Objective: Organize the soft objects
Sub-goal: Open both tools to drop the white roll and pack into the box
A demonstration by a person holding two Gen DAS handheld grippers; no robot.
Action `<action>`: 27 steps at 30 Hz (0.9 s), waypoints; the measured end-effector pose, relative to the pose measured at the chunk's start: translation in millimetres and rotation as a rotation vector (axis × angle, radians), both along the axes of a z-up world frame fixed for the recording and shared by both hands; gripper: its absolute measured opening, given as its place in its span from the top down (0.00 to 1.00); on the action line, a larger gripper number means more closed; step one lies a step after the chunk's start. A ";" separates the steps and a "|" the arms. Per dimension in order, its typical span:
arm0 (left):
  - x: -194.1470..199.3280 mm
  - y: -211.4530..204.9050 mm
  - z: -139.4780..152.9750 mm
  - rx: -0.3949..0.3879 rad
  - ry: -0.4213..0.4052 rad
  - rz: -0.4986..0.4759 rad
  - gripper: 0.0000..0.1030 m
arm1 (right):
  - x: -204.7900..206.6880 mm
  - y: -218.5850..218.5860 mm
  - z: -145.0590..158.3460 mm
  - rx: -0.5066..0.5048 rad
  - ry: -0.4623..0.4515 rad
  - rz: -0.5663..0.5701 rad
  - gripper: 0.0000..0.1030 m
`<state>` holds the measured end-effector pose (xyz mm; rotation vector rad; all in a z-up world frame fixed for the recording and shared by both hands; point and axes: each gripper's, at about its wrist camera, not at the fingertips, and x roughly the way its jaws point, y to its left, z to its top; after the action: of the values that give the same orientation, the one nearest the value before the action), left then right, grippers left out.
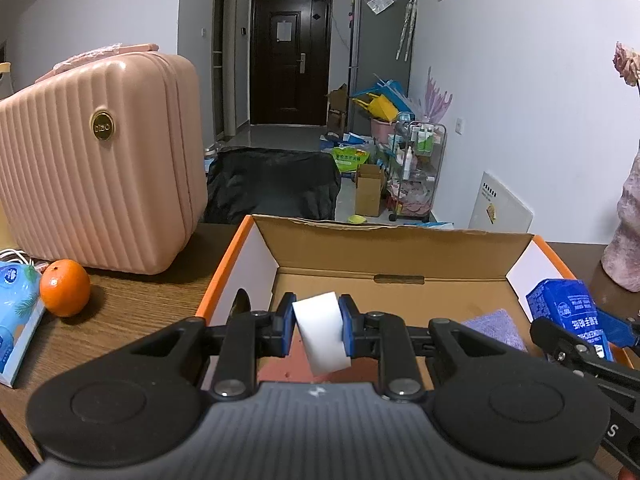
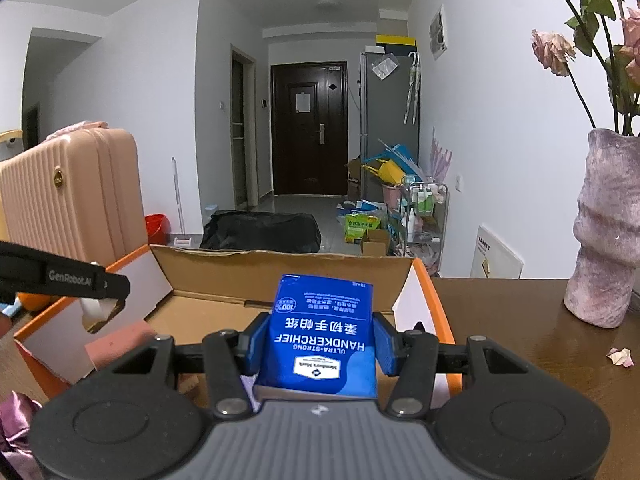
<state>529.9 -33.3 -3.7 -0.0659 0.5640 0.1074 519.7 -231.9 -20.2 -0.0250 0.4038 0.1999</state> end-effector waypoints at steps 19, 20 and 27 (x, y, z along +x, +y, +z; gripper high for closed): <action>-7.0 5.2 6.0 -0.031 -0.041 0.048 0.00 | -8.1 -8.4 -1.3 0.041 -0.031 -0.048 0.00; -7.0 5.3 5.8 -0.033 -0.039 0.048 0.00 | -8.2 -8.2 -1.4 0.039 -0.032 -0.049 0.00; -9.0 3.7 6.8 -0.030 -0.049 0.043 0.00 | -12.8 -8.4 -2.0 0.042 -0.046 -0.055 0.00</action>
<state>521.0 -29.6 3.2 -0.1098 0.5157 0.1388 506.9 -240.3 -22.2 0.0224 0.3536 0.1536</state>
